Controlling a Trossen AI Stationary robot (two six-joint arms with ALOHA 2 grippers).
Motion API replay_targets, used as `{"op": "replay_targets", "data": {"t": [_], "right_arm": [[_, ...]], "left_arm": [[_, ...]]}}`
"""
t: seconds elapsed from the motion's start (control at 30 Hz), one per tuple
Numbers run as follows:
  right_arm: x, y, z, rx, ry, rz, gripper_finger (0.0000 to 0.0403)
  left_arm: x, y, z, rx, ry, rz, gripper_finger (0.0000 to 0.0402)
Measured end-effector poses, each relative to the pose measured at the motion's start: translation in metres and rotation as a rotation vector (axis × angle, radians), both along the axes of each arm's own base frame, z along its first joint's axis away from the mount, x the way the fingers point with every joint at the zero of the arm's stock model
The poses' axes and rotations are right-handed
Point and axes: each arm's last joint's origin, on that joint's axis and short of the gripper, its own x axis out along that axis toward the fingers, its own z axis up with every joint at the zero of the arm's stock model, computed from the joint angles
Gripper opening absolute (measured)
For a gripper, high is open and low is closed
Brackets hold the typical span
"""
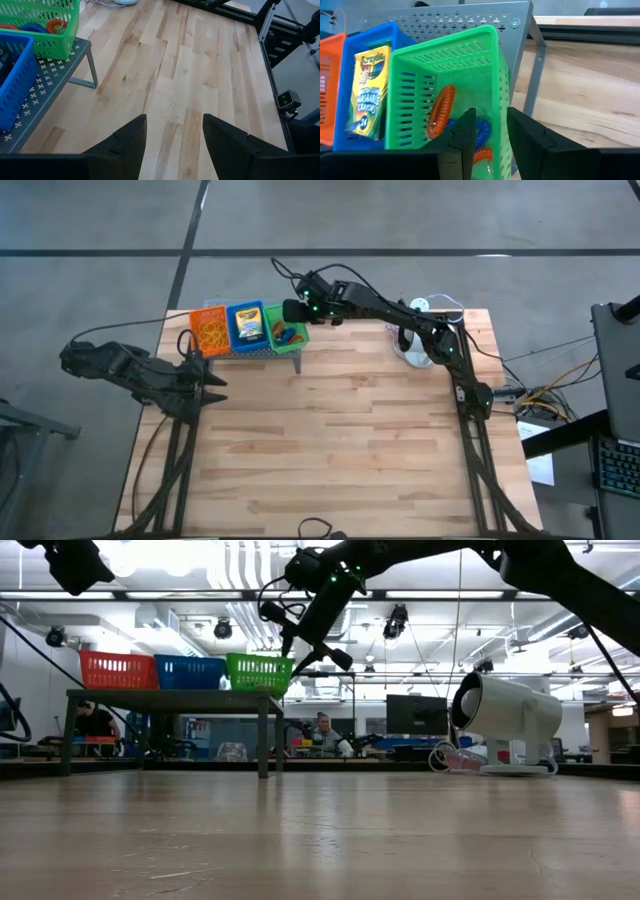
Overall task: Pick & Place Office Desk Supplies
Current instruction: Put the green bin filled with spring keychains on the shelf
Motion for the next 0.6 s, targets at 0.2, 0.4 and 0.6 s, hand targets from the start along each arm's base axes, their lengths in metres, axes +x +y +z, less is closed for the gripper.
{"op": "replay_targets", "data": {"t": [0.2, 0.4, 0.6], "right_arm": [[-0.008, 0.003, 0.018, -0.073, 0.001, 0.019, 0.0099], [-0.021, 0.009, 0.037, -0.141, 0.046, 0.052, 0.0095], [-0.019, 0.019, 0.051, -0.349, 0.074, 0.279, 0.0095]], "left_arm": [[0.000, 0.000, 0.000, 0.000, 0.000, 0.000, 0.0200], [0.000, 0.000, 0.000, 0.000, 0.000, 0.000, 0.0200], [0.000, 0.000, 0.000, 0.000, 0.000, 0.000, 0.0200]]}}
